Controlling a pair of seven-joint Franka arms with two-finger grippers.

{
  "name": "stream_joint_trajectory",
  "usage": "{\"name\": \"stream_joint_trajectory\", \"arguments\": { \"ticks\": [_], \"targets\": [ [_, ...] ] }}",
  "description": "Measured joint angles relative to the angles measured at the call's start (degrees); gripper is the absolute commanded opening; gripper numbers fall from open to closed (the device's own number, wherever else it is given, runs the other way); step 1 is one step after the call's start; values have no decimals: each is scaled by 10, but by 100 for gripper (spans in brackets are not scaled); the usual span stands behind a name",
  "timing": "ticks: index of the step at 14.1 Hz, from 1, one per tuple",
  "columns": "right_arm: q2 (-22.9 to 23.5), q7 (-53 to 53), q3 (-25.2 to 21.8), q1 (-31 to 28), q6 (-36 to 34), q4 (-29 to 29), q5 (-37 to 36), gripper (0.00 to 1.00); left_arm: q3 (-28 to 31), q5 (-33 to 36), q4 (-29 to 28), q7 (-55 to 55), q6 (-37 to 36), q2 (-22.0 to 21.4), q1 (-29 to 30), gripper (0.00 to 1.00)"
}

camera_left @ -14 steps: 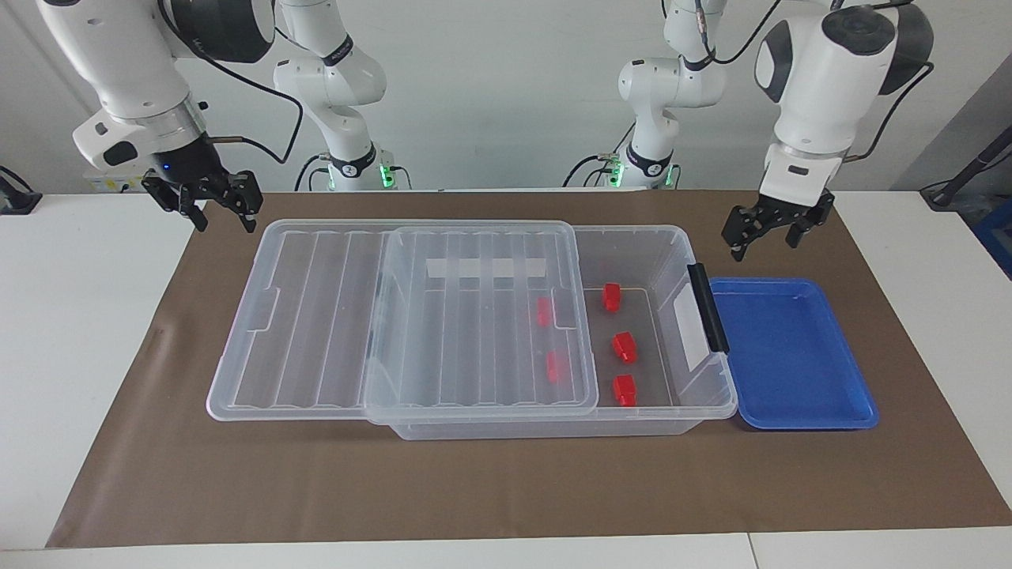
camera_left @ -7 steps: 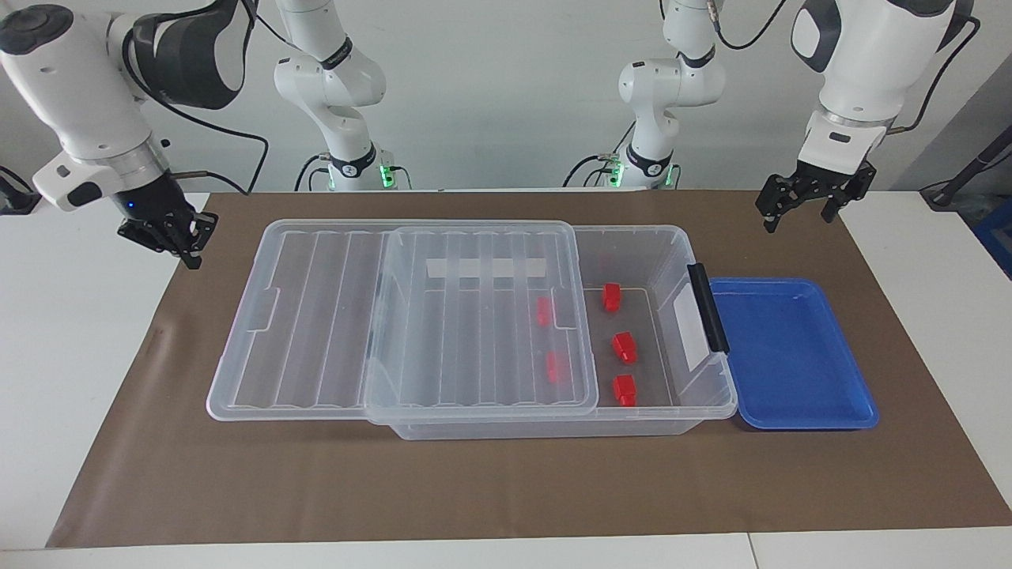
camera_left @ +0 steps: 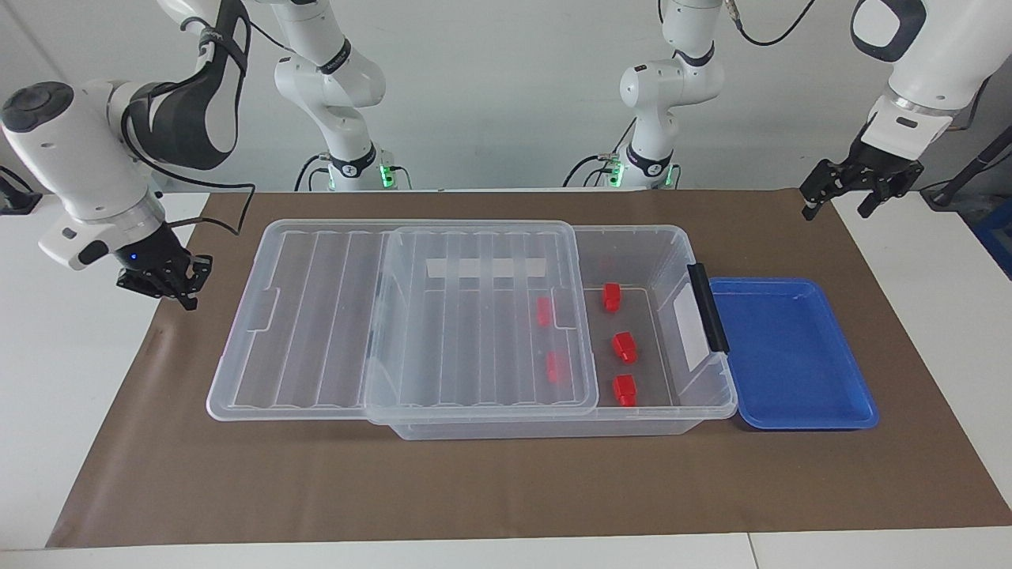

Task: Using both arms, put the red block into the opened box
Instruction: 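Reach the right gripper to the lid handle and grasp it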

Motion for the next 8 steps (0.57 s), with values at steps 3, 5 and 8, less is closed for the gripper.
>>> {"name": "stream_joint_trajectory", "arguments": {
  "ticks": [3,5,8],
  "targets": [
    [11,-1,1,2,19,-7,26,0,-9,0,-28,-2,30,-5,-13,100],
    [16,-1,4,6,45,-22,27,0,-8,-3,-32,-2,42,-5,-13,100],
    [19,-1,7,13,52,-32,38,0,-7,-15,-31,-2,48,-4,-13,100]
  ]
}}
